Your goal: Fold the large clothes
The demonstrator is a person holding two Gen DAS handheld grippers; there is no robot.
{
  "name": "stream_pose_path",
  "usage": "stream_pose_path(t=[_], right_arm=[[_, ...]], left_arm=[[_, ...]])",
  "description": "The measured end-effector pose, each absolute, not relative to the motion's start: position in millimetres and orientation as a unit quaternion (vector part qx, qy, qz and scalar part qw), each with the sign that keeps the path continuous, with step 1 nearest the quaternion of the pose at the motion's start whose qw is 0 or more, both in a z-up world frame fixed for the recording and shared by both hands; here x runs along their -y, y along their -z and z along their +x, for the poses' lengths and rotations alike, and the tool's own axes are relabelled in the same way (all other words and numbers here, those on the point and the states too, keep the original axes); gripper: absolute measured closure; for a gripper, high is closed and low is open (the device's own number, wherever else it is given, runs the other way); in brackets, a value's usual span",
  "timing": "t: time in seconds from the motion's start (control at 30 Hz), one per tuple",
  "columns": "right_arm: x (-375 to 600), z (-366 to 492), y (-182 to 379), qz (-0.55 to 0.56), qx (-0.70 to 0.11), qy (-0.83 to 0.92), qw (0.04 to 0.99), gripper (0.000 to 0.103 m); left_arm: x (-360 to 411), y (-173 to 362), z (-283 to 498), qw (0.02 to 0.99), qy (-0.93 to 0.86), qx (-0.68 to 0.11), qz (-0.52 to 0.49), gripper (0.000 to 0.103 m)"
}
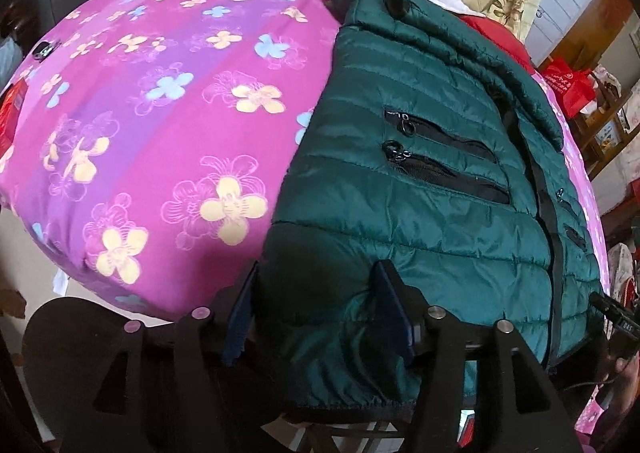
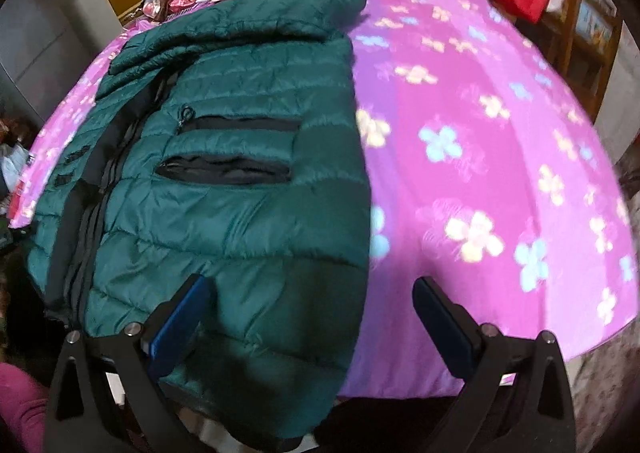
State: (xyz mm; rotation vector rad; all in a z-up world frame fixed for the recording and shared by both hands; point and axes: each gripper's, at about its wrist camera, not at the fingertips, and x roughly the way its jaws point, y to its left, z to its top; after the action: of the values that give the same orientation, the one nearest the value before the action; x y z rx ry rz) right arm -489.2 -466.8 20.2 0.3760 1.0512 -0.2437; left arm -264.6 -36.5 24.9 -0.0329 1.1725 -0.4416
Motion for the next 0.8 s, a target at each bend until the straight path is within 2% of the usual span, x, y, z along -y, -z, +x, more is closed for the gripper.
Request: stream_pose_path(t=[0.1,0.37,0.6,0.63,0.7,0.73,0.77,0.8], right_arm=[[466.7,-489.2,-11.9,0.198,-0.506,0.088,0.835,0.000],[453.3,-485.4,-7.7,0.199,-0.500,0.038,0.842,0.001],[443.2,-477.9,-7.3,0.178,-0.501,0.017,0.847,0.002],[442.4,-477.7,-7.5,0.175,-0.499,0.015,0.848,0.003],[442.3,-477.2,-9.4,0.174,-0.496,0.010,0.850,0.013],[442.8,-477.3,-10.9,0.175,-0.493,0.006,0.852,0.017],[444.0,-477.3,-12.7,0.175,-0.490,0.004,0.854,0.024],[445.4,-476.5,-13.6,0.174,-0.489,0.003,0.855,0.034]], left_arm=[[43.2,-23.8,-265.9,0.813,0.212,-0.543,-0.002,0.051],[38.1,-22.8,-258.1,0.807,0.213,-0.550,-0.011,0.050],[47.9,-22.9,-271.8,0.806,0.225,-0.547,0.021,0.050],[48.1,-23.4,-272.0,0.805,0.226,-0.549,0.021,0.052],[49.6,-25.4,-272.0,0.802,0.232,-0.550,0.020,0.062],[50.4,-27.9,-272.7,0.804,0.232,-0.548,0.024,0.071],[51.4,-30.9,-273.9,0.808,0.229,-0.542,0.027,0.082],[52.6,-34.9,-275.8,0.814,0.226,-0.534,0.035,0.087]])
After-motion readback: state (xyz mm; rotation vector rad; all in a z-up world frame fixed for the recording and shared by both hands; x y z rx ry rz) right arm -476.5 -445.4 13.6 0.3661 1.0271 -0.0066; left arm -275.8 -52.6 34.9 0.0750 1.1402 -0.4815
